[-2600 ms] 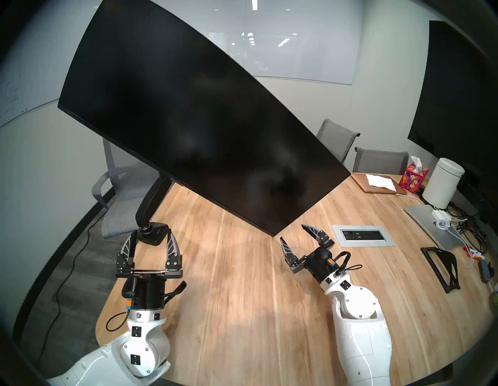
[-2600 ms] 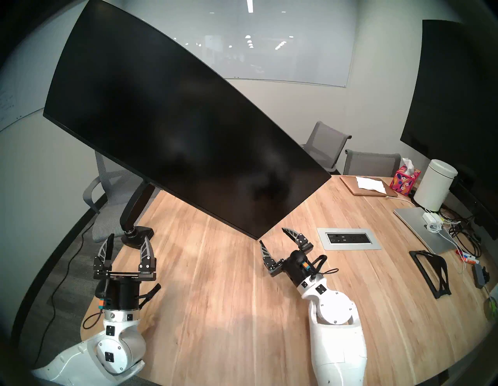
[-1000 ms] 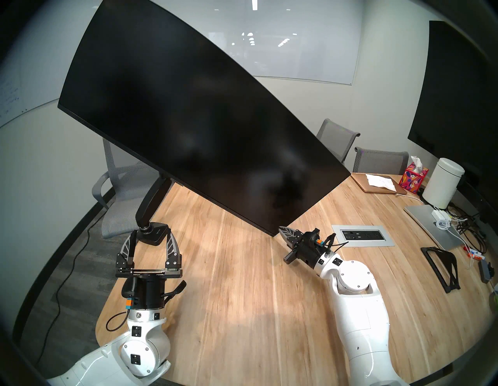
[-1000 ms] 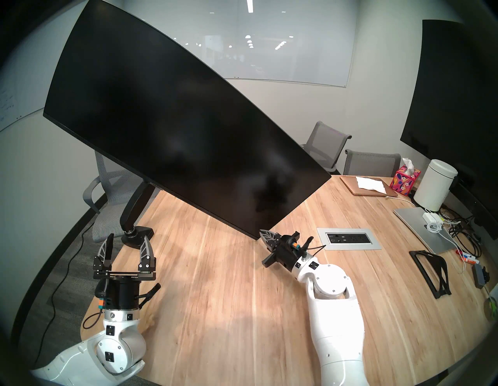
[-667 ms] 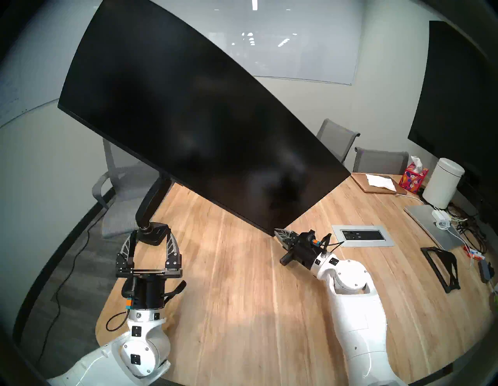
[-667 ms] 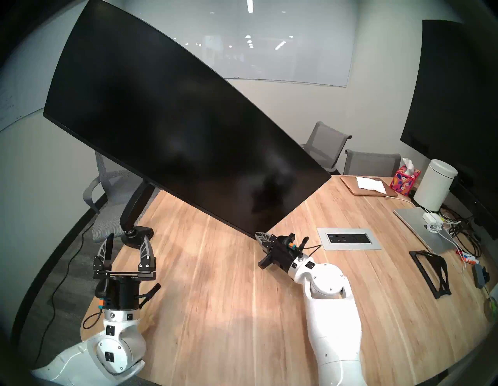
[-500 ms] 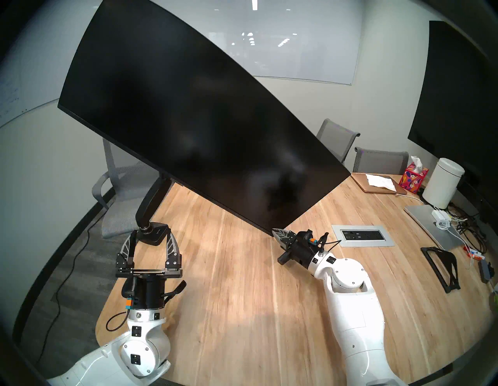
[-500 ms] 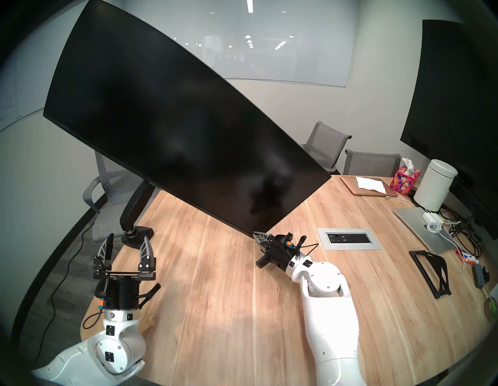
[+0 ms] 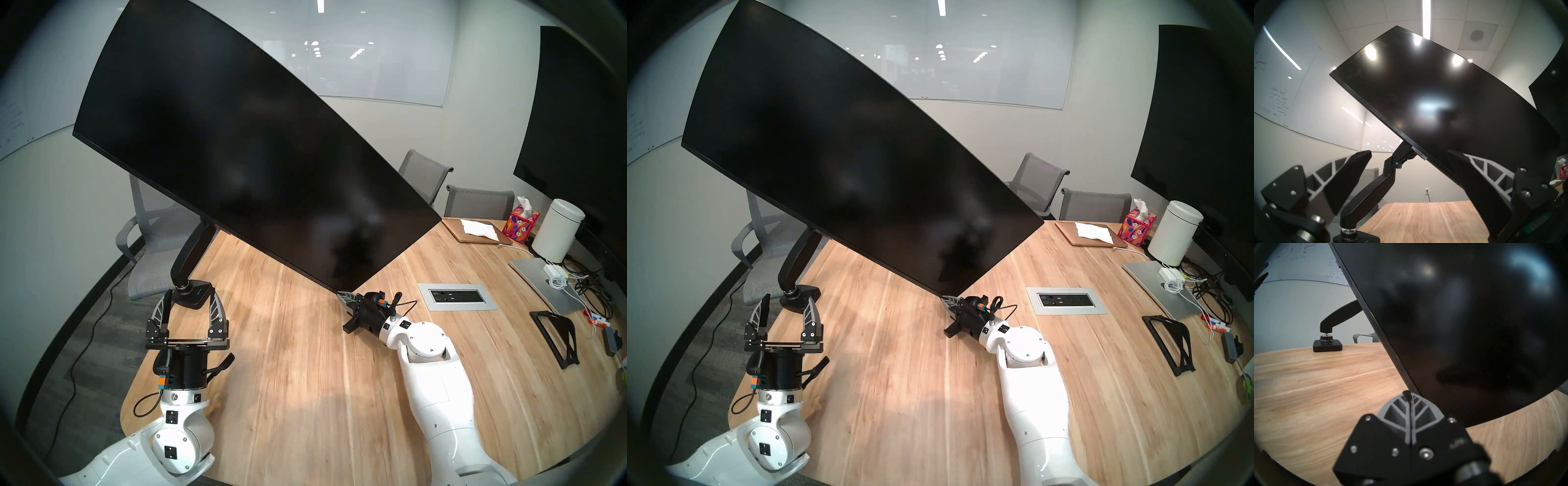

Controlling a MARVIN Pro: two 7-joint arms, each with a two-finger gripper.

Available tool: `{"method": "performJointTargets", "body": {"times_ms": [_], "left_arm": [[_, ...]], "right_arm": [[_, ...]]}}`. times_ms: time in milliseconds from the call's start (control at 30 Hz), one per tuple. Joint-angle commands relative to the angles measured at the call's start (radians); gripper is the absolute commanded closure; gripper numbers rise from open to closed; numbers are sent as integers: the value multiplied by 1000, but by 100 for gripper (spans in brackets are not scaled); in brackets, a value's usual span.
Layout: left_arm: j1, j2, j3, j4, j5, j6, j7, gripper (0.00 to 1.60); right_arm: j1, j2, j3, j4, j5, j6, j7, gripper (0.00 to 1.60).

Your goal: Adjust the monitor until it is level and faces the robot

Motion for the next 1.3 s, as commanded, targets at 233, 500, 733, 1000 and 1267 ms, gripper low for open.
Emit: {"method": "performJointTargets", "body": {"times_ms": [233,500,733,1000,1267], "left_arm": [[-2,-2,-2,-13,1,-3,2,0],[-2,-2,-2,-13,1,-3,2,0],[-2,-2,-2,-13,2,-3,2,0],[-2,-2,-2,-13,2,-3,2,0],[-2,-2,-2,-13,1,-3,2,0]], "right_arm": [[100,-4,-33,42,-35,-25,-8,160],[105,-32,-67,46,-56,-32,-10,160],[112,-40,-78,46,-69,-23,-15,160],[151,-40,-82,101,-83,-7,-26,160],[198,-24,-64,155,-75,-6,-31,160]]}}
